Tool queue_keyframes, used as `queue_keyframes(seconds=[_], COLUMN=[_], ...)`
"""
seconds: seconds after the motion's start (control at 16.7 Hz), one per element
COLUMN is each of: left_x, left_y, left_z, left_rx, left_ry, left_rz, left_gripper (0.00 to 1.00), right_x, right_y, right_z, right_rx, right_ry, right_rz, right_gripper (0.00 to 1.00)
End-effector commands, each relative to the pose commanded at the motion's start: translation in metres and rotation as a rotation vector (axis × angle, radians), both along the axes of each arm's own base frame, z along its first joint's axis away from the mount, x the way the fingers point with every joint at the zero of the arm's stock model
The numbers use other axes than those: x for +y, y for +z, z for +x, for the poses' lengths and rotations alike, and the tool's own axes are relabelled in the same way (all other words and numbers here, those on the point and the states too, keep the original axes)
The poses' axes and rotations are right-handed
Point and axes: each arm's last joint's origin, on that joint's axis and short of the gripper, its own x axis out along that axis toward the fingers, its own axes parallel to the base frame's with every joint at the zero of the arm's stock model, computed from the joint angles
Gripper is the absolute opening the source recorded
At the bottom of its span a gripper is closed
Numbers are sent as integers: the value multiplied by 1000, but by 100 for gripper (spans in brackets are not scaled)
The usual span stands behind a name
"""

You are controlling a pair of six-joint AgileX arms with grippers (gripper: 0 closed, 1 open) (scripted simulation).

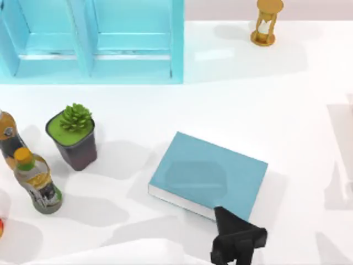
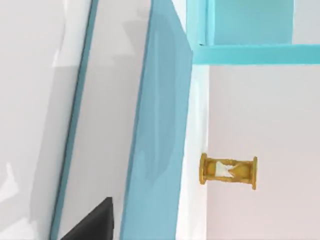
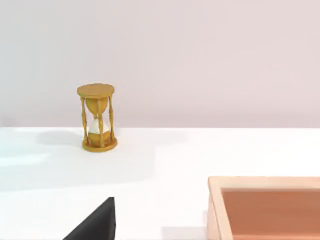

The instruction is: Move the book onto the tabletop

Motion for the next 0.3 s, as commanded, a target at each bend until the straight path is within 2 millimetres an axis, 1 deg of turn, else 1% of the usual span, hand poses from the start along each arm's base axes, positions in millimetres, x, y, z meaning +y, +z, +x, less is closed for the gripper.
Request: queue_keyframes(seconds=[0.18, 0.3], left_x=[2, 2], left_y=[4, 5], left_z=[-9, -11], left_rx=[-14, -16], left_ry=[3, 3], left_rz=[4, 5], left_gripper=[100, 100], right_x=[0, 0], right_y=[0, 0], right_z=[0, 0], right_rx=[0, 0], right_ry=[0, 0], right_rz=[0, 0], right_gripper=[100, 100])
